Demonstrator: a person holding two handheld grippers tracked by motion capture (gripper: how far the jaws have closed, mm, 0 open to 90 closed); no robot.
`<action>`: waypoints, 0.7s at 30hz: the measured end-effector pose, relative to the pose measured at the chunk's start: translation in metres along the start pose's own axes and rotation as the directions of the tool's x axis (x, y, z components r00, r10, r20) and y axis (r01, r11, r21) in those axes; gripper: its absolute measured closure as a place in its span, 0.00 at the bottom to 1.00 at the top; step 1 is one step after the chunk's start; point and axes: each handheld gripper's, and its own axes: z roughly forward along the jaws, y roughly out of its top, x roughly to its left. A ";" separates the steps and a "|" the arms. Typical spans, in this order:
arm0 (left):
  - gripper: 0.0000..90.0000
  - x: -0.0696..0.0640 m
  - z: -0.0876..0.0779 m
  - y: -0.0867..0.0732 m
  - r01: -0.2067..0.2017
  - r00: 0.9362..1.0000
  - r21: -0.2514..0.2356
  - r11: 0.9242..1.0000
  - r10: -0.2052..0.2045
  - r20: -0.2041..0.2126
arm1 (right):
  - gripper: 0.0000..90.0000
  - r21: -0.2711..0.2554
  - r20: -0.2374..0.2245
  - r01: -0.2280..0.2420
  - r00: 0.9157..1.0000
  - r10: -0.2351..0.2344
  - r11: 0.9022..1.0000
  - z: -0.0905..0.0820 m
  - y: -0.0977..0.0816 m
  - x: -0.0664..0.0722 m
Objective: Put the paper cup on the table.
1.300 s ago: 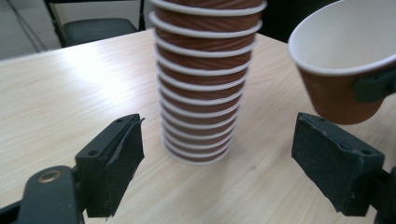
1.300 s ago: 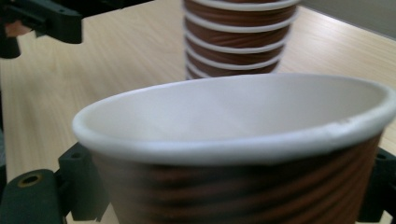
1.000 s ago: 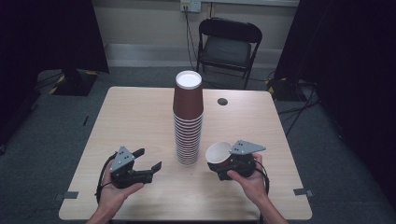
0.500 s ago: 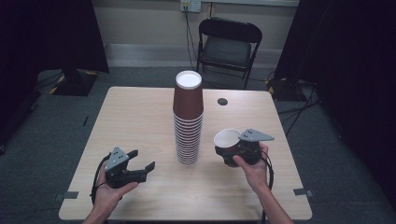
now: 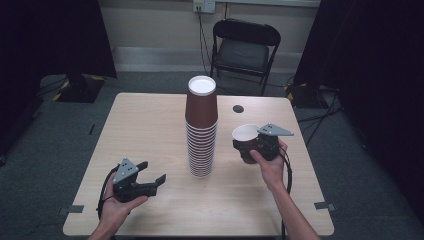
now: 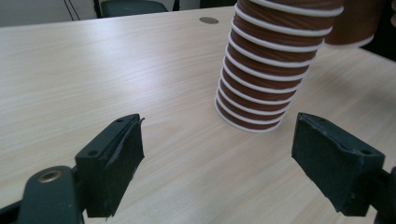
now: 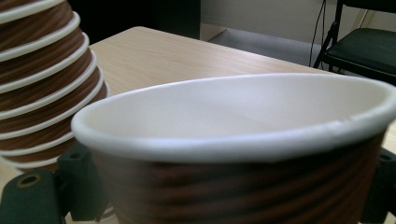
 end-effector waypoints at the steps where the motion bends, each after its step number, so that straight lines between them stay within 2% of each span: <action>1: 0.18 0.001 0.000 0.000 0.000 1.000 0.002 1.000 0.000 -0.001 | 0.10 0.002 0.001 -0.002 1.000 0.002 1.000 0.004 0.001 -0.001; 12: 0.17 0.005 0.001 0.000 0.021 1.000 -0.005 1.000 -0.021 -0.006 | 0.10 0.020 0.003 -0.042 0.999 0.042 0.999 0.039 0.005 -0.016; 13: 0.17 0.005 0.001 0.000 0.019 1.000 -0.002 1.000 -0.019 -0.009 | 0.10 0.032 -0.010 -0.051 0.999 0.051 0.998 0.048 0.005 -0.019; 17: 0.17 0.008 0.001 -0.001 0.033 0.999 0.000 0.999 -0.033 -0.009 | 0.10 0.037 -0.016 -0.059 0.998 0.059 0.998 0.058 0.005 -0.024; 20: 0.18 0.011 0.003 -0.003 0.057 0.997 0.015 0.998 -0.056 -0.058 | 0.10 0.051 -0.003 -0.072 0.997 0.072 0.996 0.068 0.001 -0.027; 21: 0.18 0.012 0.003 -0.003 0.057 0.996 0.020 0.998 -0.056 -0.064 | 0.10 0.051 -0.003 -0.072 0.997 0.072 0.996 0.068 0.001 -0.027</action>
